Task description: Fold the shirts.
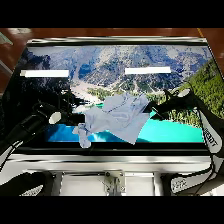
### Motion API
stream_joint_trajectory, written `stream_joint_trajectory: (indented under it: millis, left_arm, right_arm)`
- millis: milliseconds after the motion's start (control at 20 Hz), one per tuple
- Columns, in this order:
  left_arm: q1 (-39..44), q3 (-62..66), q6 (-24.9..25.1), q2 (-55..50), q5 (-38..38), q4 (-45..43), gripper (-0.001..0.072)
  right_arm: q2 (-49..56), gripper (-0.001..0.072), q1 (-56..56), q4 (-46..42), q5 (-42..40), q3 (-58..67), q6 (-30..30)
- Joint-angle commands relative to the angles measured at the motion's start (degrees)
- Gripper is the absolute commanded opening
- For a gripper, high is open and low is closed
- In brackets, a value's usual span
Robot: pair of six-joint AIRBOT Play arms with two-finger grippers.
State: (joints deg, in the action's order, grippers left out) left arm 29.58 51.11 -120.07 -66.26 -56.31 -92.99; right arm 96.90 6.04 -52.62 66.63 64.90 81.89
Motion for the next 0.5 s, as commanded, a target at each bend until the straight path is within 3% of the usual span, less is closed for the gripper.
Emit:
stream_joint_trajectory:
  millis: [0,100,150,250,450]
  left_arm:
    - [0.0,0.0,0.0,0.0,0.0,0.0,0.0038]
    - [0.0,0.0,0.0,0.0,0.0,-0.1,0.0039]
    - [0.0,0.1,0.0,0.0,0.0,-0.6,0.0039]
    - [-0.2,1.8,1.3,0.0,-1.4,-3.2,0.0039]
    - [-3.8,14.2,10.1,0.8,-11.7,-7.5,0.0039]
  right_arm:
    - [1.6,0.0605,-2.8,0.4,-3.5,-0.4,0.6]
    - [0.7,0.0125,-3.0,1.9,-4.1,-0.4,0.4]
    - [-0.2,0.0053,-2.7,2.4,-4.0,0.0,-0.1]
    - [-3.5,0.0052,-2.2,3.8,-3.7,2.3,-5.2]
    - [-16.0,0.0051,-1.2,10.6,-4.8,11.7,-19.8]
